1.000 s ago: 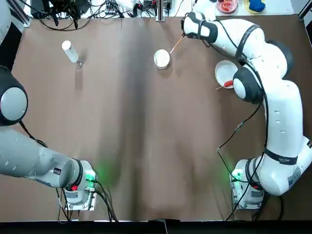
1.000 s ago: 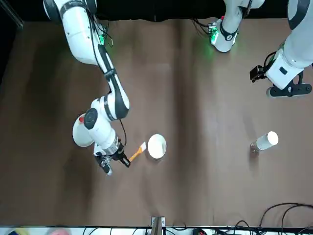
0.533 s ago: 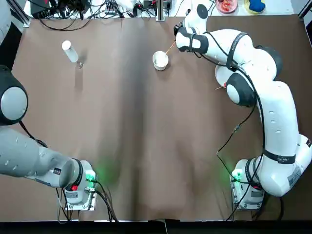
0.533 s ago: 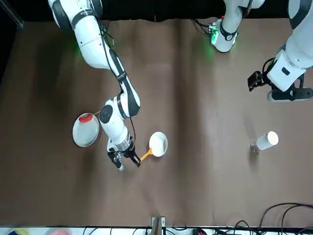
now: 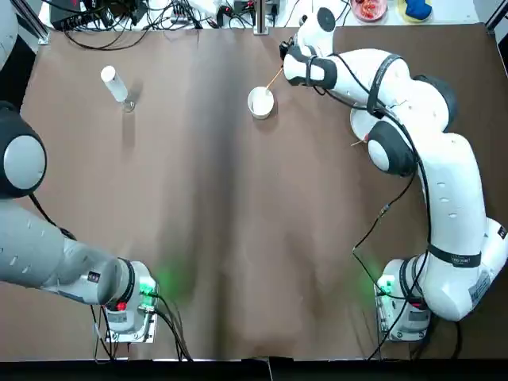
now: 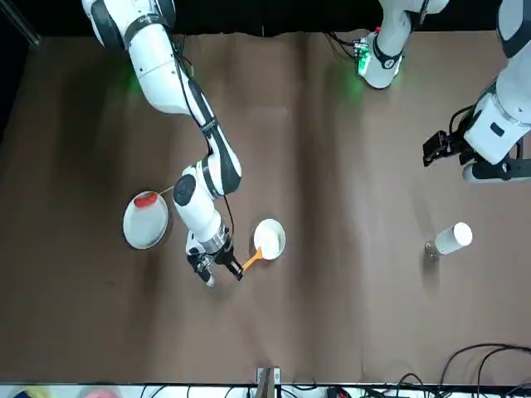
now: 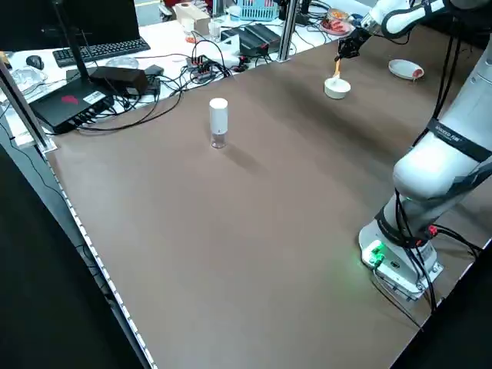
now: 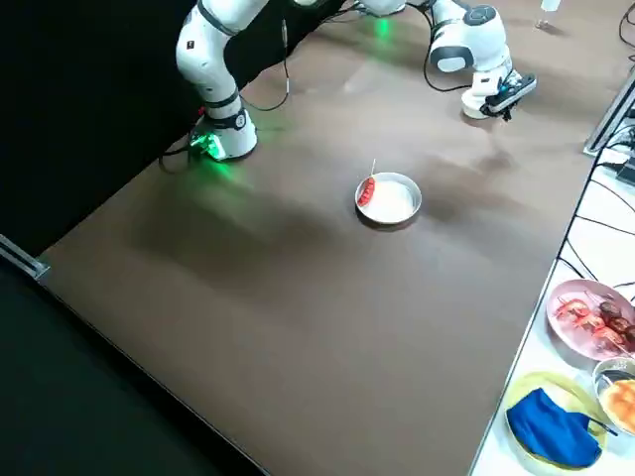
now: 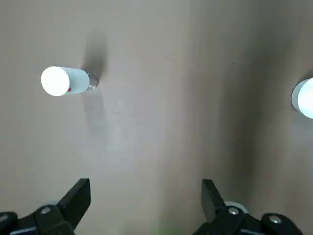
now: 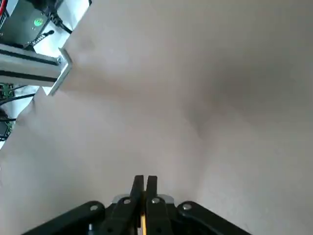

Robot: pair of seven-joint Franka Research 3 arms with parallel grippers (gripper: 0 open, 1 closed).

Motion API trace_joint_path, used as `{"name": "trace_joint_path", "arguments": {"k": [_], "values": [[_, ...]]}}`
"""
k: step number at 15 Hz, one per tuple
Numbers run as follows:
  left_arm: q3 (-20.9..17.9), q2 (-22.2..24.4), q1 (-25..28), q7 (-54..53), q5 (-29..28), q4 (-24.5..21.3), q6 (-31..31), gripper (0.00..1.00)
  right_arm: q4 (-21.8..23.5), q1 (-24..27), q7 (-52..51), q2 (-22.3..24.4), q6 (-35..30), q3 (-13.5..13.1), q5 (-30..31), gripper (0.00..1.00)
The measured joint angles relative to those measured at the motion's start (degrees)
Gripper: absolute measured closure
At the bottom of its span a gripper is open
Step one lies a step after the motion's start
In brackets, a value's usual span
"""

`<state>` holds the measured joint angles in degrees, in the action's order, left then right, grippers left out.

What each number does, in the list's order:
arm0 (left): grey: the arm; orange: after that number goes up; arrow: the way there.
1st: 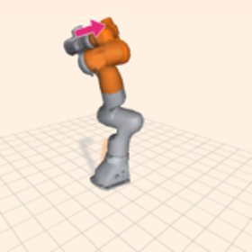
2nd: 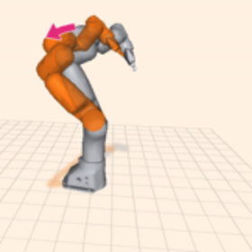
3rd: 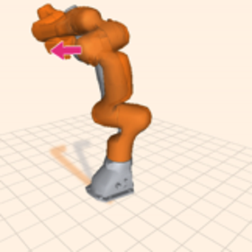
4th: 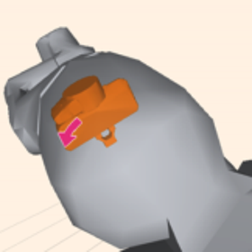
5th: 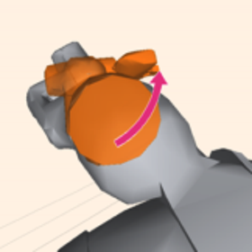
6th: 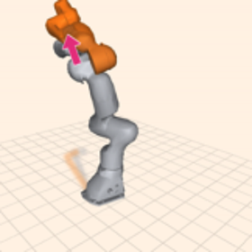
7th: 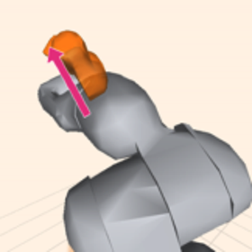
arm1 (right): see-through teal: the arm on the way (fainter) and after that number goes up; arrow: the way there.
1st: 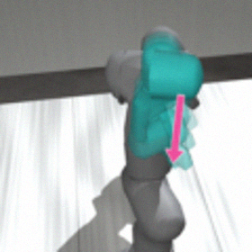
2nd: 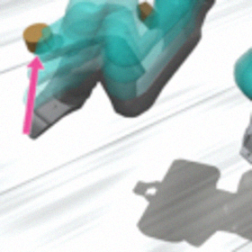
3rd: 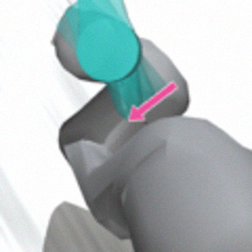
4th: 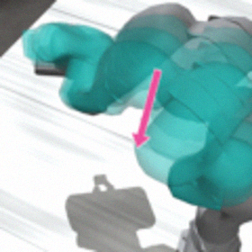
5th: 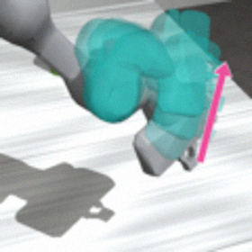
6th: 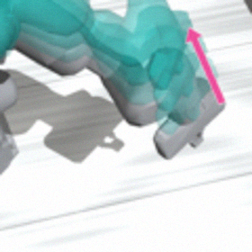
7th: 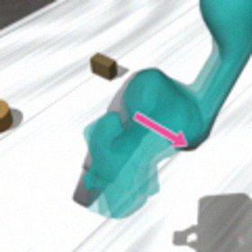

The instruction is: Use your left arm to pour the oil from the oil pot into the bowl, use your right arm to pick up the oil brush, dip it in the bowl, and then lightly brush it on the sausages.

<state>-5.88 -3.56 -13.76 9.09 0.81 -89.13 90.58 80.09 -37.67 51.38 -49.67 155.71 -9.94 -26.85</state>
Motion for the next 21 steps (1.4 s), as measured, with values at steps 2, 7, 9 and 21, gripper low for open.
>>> {"name": "trace_joint_path", "arguments": {"k": [2,7,9,21], "values": [[0.0,-0.1,0.2,0.0,0.0,0.0,0.3,0.0,0.0,-0.5,0.2,0.0,0.0,0.0,0.0,0.95],[0.0,-0.1,1.0,-0.2,0.0,0.0,0.3,0.0,0.1,-1.1,0.3,0.0,0.0,0.0,0.0,0.95],[0.0,-0.1,1.0,-0.2,0.0,0.0,0.3,0.0,0.1,-1.1,0.3,0.0,0.0,0.0,0.0,0.95],[-0.1,0.1,1.1,-0.2,0.0,0.1,0.3,0.0,1.1,-1.9,-0.4,-0.4,-0.2,-0.1,0.0,0.62]]}}
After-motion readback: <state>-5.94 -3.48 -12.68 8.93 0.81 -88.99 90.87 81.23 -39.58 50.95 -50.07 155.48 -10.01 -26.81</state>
